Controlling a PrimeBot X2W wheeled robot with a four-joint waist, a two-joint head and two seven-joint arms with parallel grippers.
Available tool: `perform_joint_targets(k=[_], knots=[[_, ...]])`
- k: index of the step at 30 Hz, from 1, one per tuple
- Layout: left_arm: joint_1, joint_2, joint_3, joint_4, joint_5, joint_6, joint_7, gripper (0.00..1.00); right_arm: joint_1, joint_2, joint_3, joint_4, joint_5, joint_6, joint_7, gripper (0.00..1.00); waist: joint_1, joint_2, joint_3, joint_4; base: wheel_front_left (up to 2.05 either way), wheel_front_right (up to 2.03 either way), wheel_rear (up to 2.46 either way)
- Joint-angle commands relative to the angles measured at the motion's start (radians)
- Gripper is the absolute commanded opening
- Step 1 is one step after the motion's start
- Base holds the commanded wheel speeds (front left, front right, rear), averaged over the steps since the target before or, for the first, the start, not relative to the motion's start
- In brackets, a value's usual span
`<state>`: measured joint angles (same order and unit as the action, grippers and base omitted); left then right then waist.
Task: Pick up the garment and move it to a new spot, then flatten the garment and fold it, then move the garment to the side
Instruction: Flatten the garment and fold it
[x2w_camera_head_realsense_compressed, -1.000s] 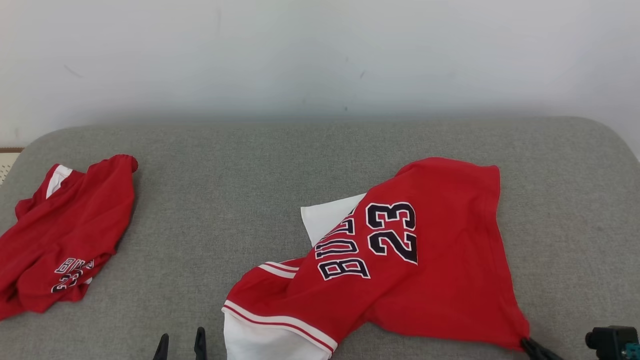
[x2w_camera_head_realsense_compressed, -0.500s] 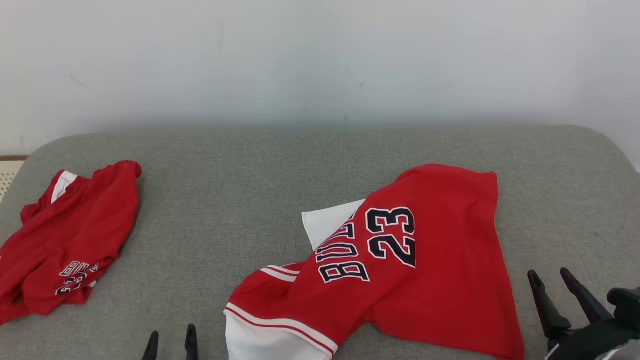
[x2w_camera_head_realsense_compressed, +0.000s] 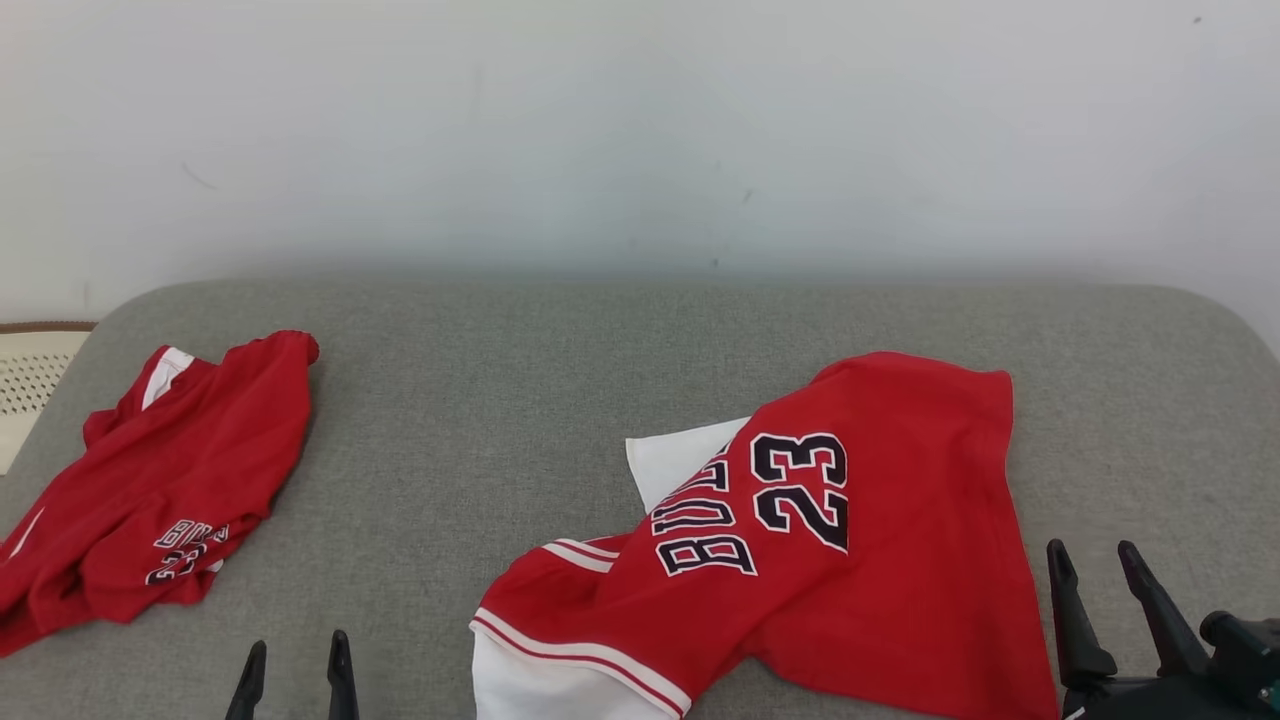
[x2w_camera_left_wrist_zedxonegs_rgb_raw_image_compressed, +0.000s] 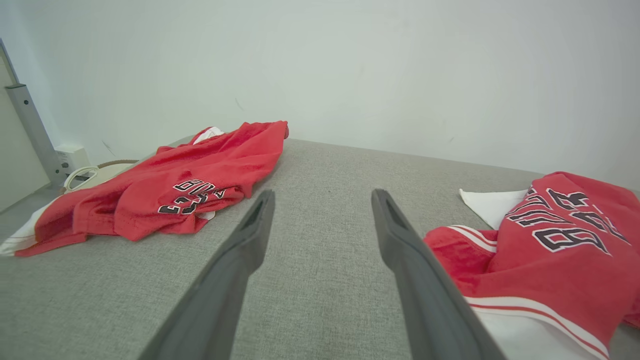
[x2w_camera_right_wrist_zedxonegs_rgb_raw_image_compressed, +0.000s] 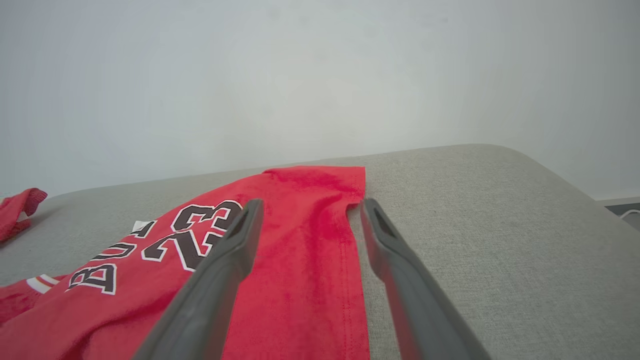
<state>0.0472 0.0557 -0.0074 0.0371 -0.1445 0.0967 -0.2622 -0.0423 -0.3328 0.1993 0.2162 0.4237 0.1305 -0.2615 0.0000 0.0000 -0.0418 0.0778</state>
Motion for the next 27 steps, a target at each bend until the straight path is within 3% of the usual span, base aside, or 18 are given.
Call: perform_joint_targets(k=[1, 14, 27], knots=[[0.004, 0.010, 0.011, -0.004, 0.016, -0.004, -0.004, 1.00, 0.021, 0.017, -0.013, -0.019, -0.024, 0.000, -0.005, 1.00, 0.0000, 0.0000, -0.009, 0.006, 0.00, 0.00, 0.00], [0.028, 0.021, 0.026, 0.014, 0.056, -0.019, -0.004, 1.00, 0.105, 0.126, -0.109, -0.039, -0.139, 0.000, -0.005, 1.00, 0.0000, 0.0000, -0.033, -0.005, 0.00, 0.00, 0.00], [0.028, 0.016, 0.005, 0.040, 0.068, -0.044, -0.004, 1.00, 0.107, 0.119, -0.105, -0.043, -0.151, 0.000, 0.003, 1.00, 0.0000, 0.0000, -0.032, -0.027, 0.00, 0.00, 0.00]])
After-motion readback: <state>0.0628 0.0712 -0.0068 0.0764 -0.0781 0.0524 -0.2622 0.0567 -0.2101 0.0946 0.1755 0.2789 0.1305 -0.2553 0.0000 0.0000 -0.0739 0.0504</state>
